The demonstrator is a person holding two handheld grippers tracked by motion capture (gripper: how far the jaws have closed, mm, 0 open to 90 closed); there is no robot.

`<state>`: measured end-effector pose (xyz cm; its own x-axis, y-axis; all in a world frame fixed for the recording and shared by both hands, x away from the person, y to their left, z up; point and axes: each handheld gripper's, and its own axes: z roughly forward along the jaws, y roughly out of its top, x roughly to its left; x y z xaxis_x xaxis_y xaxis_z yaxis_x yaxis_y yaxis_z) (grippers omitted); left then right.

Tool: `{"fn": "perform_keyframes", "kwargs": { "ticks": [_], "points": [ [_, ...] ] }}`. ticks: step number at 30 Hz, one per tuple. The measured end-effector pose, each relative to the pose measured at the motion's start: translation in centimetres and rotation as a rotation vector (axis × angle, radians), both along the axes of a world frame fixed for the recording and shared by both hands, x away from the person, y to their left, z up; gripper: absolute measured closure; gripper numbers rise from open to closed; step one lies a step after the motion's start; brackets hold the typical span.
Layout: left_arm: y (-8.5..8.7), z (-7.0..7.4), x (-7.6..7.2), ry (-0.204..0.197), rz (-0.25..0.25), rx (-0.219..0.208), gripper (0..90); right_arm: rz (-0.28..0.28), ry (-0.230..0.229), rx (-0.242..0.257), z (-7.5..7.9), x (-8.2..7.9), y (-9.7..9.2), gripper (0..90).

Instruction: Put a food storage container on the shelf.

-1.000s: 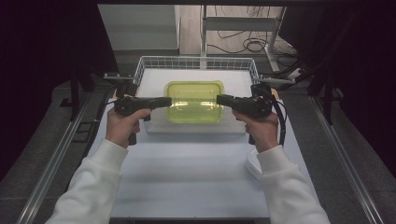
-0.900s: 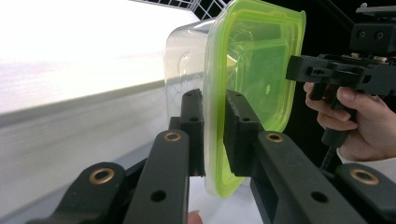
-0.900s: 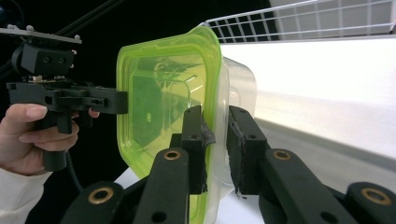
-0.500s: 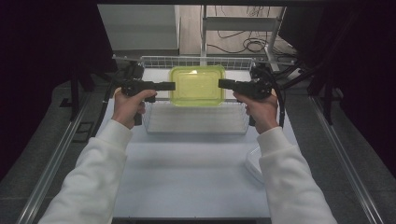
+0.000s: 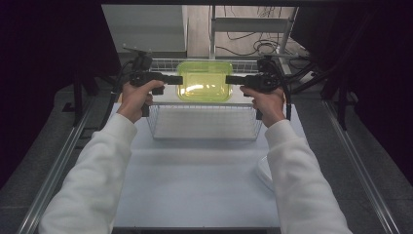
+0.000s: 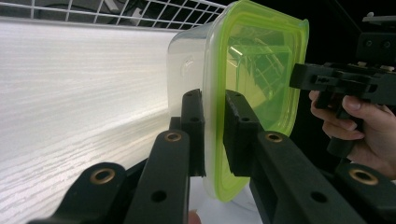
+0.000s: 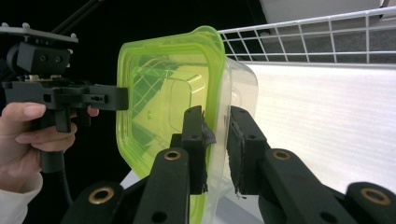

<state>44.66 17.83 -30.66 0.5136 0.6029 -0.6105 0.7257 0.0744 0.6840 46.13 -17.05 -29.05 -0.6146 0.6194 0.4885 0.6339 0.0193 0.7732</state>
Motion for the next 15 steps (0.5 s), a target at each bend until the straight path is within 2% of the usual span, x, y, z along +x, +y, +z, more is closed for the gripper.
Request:
{"fn": "perform_keyframes", "kwargs": {
  "ticks": [5, 6, 10, 12, 15],
  "points": [
    [0.0, -0.9, 1.2, 0.046, -0.003, -0.002, 79.6, -0.015, 0.022, -0.017, -0.2, 0.8, 0.1, 77.2],
    [0.0, -1.0, 1.4, 0.052, -0.002, 0.001, 79.6, -0.02, 0.042, -0.026, -0.6, 1.2, 0.1, 77.4],
    [-0.2, -1.8, 2.4, 0.087, 0.005, 0.0, 79.5, -0.034, 0.075, -0.051, -1.2, 1.9, 0.3, 77.8],
    [-0.2, -1.9, 2.8, 0.106, 0.016, -0.014, 79.4, -0.045, 0.104, -0.034, -1.6, 2.5, 0.1, 77.5],
    [-0.2, -2.0, 3.4, 0.128, 0.023, -0.03, 79.1, -0.054, 0.125, -0.026, -1.8, 2.9, 0.1, 76.9]
  ]
}}
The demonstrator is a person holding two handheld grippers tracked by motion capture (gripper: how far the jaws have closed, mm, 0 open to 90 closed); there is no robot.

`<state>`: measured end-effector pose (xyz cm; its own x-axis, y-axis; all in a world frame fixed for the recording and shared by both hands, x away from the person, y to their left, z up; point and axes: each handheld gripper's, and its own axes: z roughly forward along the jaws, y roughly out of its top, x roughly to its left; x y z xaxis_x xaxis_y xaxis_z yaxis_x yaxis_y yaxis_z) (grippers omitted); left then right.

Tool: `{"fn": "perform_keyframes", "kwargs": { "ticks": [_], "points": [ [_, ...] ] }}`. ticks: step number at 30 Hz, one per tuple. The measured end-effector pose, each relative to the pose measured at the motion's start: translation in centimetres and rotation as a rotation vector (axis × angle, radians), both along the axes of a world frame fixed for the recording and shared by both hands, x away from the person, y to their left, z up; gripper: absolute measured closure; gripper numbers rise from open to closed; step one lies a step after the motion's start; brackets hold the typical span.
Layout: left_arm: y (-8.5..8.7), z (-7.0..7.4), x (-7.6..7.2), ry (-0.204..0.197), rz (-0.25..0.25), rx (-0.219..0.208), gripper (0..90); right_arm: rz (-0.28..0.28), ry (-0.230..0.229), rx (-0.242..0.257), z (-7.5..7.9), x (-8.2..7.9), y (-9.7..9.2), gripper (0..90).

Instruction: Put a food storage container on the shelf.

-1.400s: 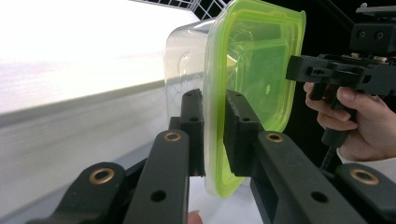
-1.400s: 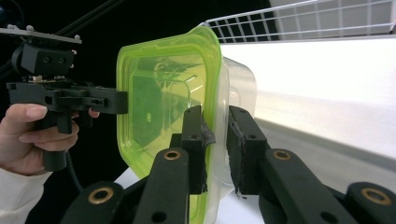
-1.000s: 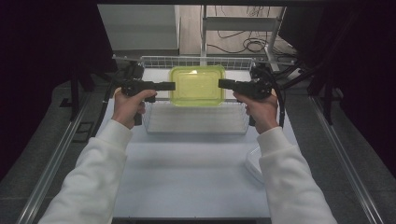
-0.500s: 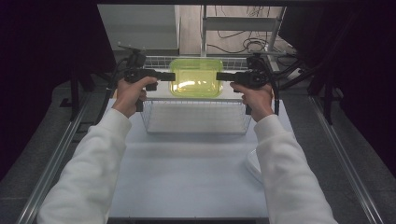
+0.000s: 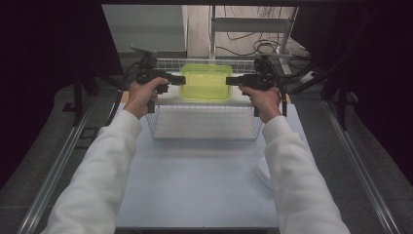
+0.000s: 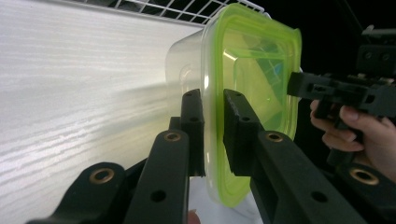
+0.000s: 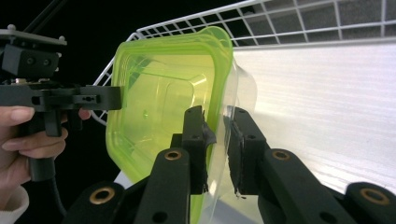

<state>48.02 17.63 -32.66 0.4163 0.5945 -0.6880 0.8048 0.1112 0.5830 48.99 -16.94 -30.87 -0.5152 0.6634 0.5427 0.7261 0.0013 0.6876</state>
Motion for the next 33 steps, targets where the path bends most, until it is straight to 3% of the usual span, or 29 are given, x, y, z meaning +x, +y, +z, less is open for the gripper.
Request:
{"fn": "perform_keyframes", "kwargs": {
  "ticks": [5, 6, 10, 16, 19, 20, 22, 23, 24, 29, 33],
  "points": [
    [0.1, -0.4, 1.1, 0.051, 0.016, -0.035, 77.9, -0.036, 0.048, 0.012, -0.4, 1.1, 0.2, 74.9],
    [0.1, -0.6, 1.5, 0.069, 0.025, -0.044, 77.2, -0.05, 0.077, 0.023, -0.6, 1.5, 0.2, 74.4],
    [0.1, -1.0, 2.1, 0.098, 0.038, -0.051, 75.2, -0.084, 0.125, 0.045, -1.0, 2.7, 0.4, 73.2],
    [0.2, -1.2, 2.5, 0.103, 0.032, -0.067, 73.5, -0.105, 0.136, 0.072, -1.5, 3.3, 0.5, 72.4],
    [0.1, -1.3, 2.4, 0.083, 0.045, -0.047, 70.0, -0.107, 0.126, 0.068, -1.5, 3.3, 0.6, 69.9],
    [0.1, -1.3, 2.3, 0.055, 0.068, -0.012, 63.3, -0.129, 0.108, 0.043, -1.5, 3.2, 0.6, 59.4],
    [0.1, -1.2, 2.3, 0.044, 0.077, 0.005, 58.7, -0.144, 0.098, 0.039, -1.4, 3.1, 0.6, 55.5],
    [0.1, -1.2, 2.3, 0.034, 0.09, 0.014, 47.4, -0.154, 0.081, 0.029, -1.3, 2.9, 0.6, 46.8],
    [0.2, -1.2, 2.2, 0.029, 0.097, 0.019, 47.4, -0.154, 0.081, 0.029, -1.3, 2.9, 0.6, 46.8],
    [0.5, -0.3, 1.4, -0.042, 0.08, -0.017, 36.1, -0.177, -0.005, 0.007, -0.3, 1.8, 0.8, 31.5],
    [0.9, 0.9, -0.3, -0.13, 0.087, 0.039, 34.1, -0.193, -0.104, -0.076, 0.5, 0.6, 0.7, 23.8]
  ]
}}
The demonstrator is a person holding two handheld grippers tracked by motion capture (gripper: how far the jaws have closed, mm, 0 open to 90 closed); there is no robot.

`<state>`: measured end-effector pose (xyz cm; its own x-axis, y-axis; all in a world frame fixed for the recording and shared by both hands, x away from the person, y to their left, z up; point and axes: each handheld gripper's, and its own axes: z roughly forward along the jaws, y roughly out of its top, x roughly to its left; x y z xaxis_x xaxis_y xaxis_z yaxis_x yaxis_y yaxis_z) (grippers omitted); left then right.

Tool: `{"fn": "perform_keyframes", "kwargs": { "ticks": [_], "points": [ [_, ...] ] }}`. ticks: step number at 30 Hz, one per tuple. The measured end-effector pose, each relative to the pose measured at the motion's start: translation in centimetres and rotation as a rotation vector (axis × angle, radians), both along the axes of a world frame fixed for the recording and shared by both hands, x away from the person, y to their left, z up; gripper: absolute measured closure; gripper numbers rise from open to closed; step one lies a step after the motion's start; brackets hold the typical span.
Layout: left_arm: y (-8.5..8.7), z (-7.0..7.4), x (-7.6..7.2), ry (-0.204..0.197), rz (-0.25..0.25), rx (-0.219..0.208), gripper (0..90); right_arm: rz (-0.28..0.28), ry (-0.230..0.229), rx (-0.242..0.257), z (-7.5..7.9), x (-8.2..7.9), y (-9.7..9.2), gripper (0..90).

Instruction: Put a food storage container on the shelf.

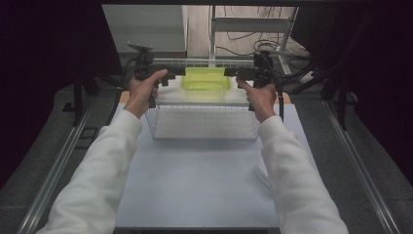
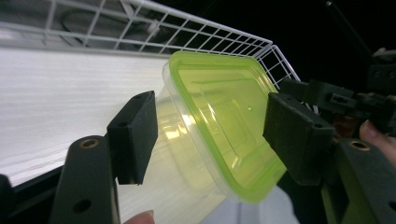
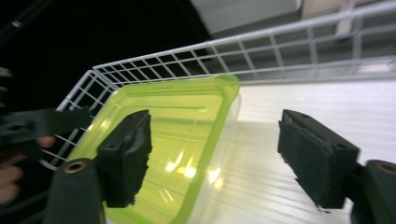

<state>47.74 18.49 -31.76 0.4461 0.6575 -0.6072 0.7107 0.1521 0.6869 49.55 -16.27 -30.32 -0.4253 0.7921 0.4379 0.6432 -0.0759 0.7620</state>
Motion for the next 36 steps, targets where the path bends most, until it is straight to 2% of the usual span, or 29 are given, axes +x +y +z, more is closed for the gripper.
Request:
{"fn": "perform_keyframes", "kwargs": {
  "ticks": [3, 4, 5, 6, 7, 8, 9, 10, 12, 13, 14, 15, 16, 17, 20, 24, 25, 26, 30, 31, 32, 36],
  "points": [
    [0.3, 0.6, -1.7, -0.044, -0.017, 0.004, 34.8, 0.018, -0.053, -0.03, 0.5, -1.2, -0.5, 22.3],
    [0.5, 0.8, -3.3, -0.076, -0.03, 0.027, 35.4, 0.04, -0.069, -0.044, 0.7, -2.1, -0.9, 22.0],
    [0.5, 0.8, -3.3, -0.076, -0.03, 0.027, 35.3, 0.04, -0.069, -0.044, 0.7, -2.1, -0.9, 22.0],
    [0.6, 0.8, -4.1, -0.088, -0.036, 0.035, 35.0, 0.08, -0.085, -0.076, 1.1, -3.5, -1.5, 22.2],
    [0.6, 0.7, -4.7, -0.092, -0.041, 0.04, 35.0, 0.08, -0.085, -0.076, 1.1, -3.5, -1.5, 22.2],
    [0.7, 0.7, -5.5, -0.104, -0.044, 0.05, 34.1, 0.103, -0.104, -0.095, 1.3, -4.7, -2.1, 23.6],
    [0.8, 0.6, -6.4, -0.117, -0.042, 0.057, 34.1, 0.103, -0.104, -0.095, 1.3, -4.7, -2.1, 23.6],
    [1.1, 0.4, -7.4, -0.126, -0.047, 0.063, 33.7, 0.121, -0.103, -0.1, 1.3, -5.4, -2.4, 23.7],
    [1.4, 0.1, -9.0, -0.142, -0.045, 0.066, 33.2, 0.154, -0.099, -0.103, 1.2, -6.8, -2.9, 24.5],
    [1.7, -0.2, -10.4, -0.148, -0.054, 0.068, 33.5, 0.185, -0.101, -0.112, 0.9, -8.1, -3.4, 25.0],
    [1.7, -0.2, -10.4, -0.148, -0.054, 0.068, 33.8, 0.185, -0.101, -0.112, 0.9, -8.1, -3.4, 25.0],
    [1.8, -0.5, -11.2, -0.151, -0.062, 0.076, 33.8, 0.197, -0.105, -0.114, 0.5, -9.0, -3.7, 25.4],
    [1.8, -0.7, -11.8, -0.151, -0.064, 0.084, 34.3, 0.223, -0.106, -0.116, -0.1, -10.2, -4.2, 26.0],
    [1.8, -1.0, -12.5, -0.152, -0.067, 0.099, 34.3, 0.223, -0.106, -0.116, -0.1, -10.2, -4.2, 26.0],
    [2.0, -2.3, -14.8, -0.156, -0.076, 0.125, 34.4, 0.27, -0.113, -0.109, -1.7, -12.5, -5.1, 26.1],
    [2.0, -4.1, -17.3, -0.16, -0.083, 0.175, 34.3, 0.287, -0.128, -0.118, -3.2, -15.2, -6.5, 26.3],
    [2.1, -5.2, -18.4, -0.149, -0.09, 0.199, 34.0, 0.287, -0.13, -0.135, -4.2, -16.6, -7.3, 26.5],
    [2.1, -5.2, -18.4, -0.149, -0.09, 0.199, 33.9, 0.287, -0.13, -0.135, -4.2, -16.6, -7.3, 26.5],
    [2.4, -7.2, -19.9, -0.124, -0.076, 0.217, 33.8, 0.288, -0.121, -0.161, -5.9, -18.5, -8.3, 27.4],
    [2.4, -8.2, -20.4, -0.098, -0.081, 0.244, 33.7, 0.299, -0.099, -0.169, -6.8, -19.3, -8.8, 28.0],
    [2.4, -8.2, -20.4, -0.098, -0.081, 0.244, 33.3, 0.299, -0.099, -0.169, -6.8, -19.3, -8.8, 28.0],
    [2.6, -10.4, -21.4, -0.054, -0.084, 0.268, 33.2, 0.304, -0.053, -0.192, -8.4, -20.4, -9.5, 28.9]
  ]
}}
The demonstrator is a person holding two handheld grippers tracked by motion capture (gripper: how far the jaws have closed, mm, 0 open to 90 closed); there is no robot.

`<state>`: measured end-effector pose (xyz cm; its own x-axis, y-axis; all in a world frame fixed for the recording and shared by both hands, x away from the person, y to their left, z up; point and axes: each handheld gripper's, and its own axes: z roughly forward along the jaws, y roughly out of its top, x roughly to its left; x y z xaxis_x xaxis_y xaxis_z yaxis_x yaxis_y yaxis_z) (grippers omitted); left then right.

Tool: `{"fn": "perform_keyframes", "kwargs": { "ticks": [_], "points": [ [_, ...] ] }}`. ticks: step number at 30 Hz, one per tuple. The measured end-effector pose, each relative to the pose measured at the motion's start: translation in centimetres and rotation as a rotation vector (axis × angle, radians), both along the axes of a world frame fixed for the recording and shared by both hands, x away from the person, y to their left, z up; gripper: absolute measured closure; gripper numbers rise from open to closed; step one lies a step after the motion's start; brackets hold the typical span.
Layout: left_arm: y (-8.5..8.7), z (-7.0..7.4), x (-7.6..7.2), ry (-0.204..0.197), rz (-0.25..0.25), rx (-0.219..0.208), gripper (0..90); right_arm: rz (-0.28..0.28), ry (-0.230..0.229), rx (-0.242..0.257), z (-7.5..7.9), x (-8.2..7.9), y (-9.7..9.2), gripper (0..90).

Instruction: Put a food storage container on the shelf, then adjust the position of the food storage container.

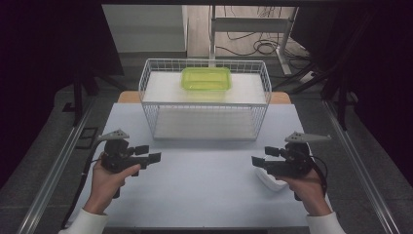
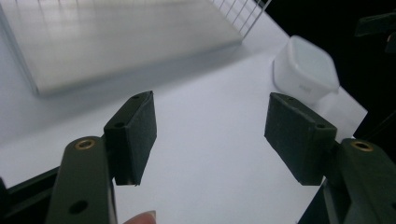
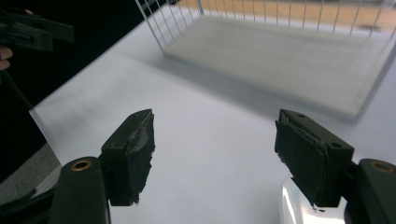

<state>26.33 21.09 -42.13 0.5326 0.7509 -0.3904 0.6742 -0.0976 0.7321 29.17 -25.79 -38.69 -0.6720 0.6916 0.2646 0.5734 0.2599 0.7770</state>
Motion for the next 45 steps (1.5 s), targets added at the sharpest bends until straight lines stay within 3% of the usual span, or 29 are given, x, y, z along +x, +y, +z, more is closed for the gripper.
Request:
{"fn": "perform_keyframes", "kwargs": {
  "ticks": [5, 10, 14, 19, 25, 41, 45],
  "points": [
    [0.2, -1.4, -0.6, 0.03, 0.019, 0.031, 32.9, -0.01, 0.029, -0.021, -1.4, -0.5, -0.6, 29.4],
    [0.2, -1.2, -0.9, 0.016, 0.02, 0.029, 32.8, -0.016, 0.027, -0.016, -1.6, -0.8, -0.8, 29.5],
    [0.0, -1.0, -1.0, 0.007, 0.019, 0.047, 31.7, -0.016, 0.016, -0.04, -1.7, -1.0, -0.6, 29.5],
    [-0.3, -1.2, -1.2, 0.015, -0.007, 0.026, 30.9, -0.032, 0.02, -0.043, -1.8, -1.0, -0.9, 30.6],
    [-0.4, -1.5, -1.1, 0.012, -0.001, 0.054, 30.1, -0.048, 0.027, -0.053, -1.7, -0.1, -1.2, 34.5],
    [-0.2, -2.8, -1.2, 0.05, 0.009, 0.064, 30.1, -0.144, 0.065, -0.084, -2.2, 1.1, -4.6, 45.2],
    [-0.3, -3.1, -1.0, 0.058, 0.001, 0.071, 29.6, -0.14, 0.078, -0.088, -2.4, 0.5, -5.4, 54.4]
  ]
}}
